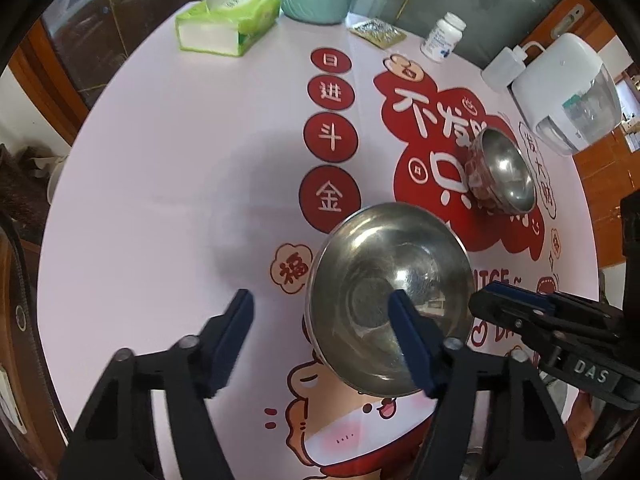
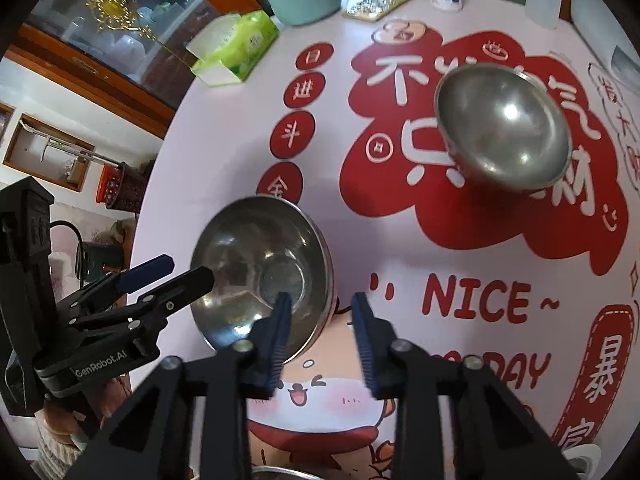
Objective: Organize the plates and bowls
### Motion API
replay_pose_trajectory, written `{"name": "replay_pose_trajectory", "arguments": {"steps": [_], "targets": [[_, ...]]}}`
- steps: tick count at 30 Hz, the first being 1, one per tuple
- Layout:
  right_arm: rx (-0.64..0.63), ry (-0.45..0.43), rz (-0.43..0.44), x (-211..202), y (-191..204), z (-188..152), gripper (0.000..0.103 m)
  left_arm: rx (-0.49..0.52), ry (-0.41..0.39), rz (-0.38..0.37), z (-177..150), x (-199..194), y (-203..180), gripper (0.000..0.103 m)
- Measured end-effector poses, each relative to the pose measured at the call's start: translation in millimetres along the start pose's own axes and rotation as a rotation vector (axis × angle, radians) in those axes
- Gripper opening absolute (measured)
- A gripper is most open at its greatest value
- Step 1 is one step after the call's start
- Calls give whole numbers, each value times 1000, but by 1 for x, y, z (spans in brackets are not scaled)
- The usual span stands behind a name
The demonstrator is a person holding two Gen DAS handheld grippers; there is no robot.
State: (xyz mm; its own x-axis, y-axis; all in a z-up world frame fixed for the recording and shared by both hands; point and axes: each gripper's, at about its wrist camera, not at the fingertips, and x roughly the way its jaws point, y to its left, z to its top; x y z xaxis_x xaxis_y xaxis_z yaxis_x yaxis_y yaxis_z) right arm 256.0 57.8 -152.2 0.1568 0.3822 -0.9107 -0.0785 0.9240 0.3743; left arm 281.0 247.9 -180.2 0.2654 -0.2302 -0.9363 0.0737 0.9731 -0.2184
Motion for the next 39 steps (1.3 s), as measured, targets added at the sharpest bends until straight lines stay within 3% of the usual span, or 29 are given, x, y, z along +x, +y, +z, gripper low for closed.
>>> {"name": "replay_pose_trajectory", "arguments": {"steps": [4, 9, 20, 30, 39], "targets": [[10, 16, 7, 7, -2, 1, 14, -4, 47, -38, -1, 11, 1, 28], [-2, 9, -24, 8, -1, 0, 9, 20, 44, -20, -4, 11, -1, 13], [-28, -21, -26, -4, 1, -8, 9, 33, 20, -7, -8, -3, -5, 12], [-62, -92, -14, -47, 11, -25, 9, 64, -56, 23, -22, -54, -25, 12], [-95, -152, -2, -91, 15, -60, 9, 85, -116, 45, -54, -101, -51, 12]]}}
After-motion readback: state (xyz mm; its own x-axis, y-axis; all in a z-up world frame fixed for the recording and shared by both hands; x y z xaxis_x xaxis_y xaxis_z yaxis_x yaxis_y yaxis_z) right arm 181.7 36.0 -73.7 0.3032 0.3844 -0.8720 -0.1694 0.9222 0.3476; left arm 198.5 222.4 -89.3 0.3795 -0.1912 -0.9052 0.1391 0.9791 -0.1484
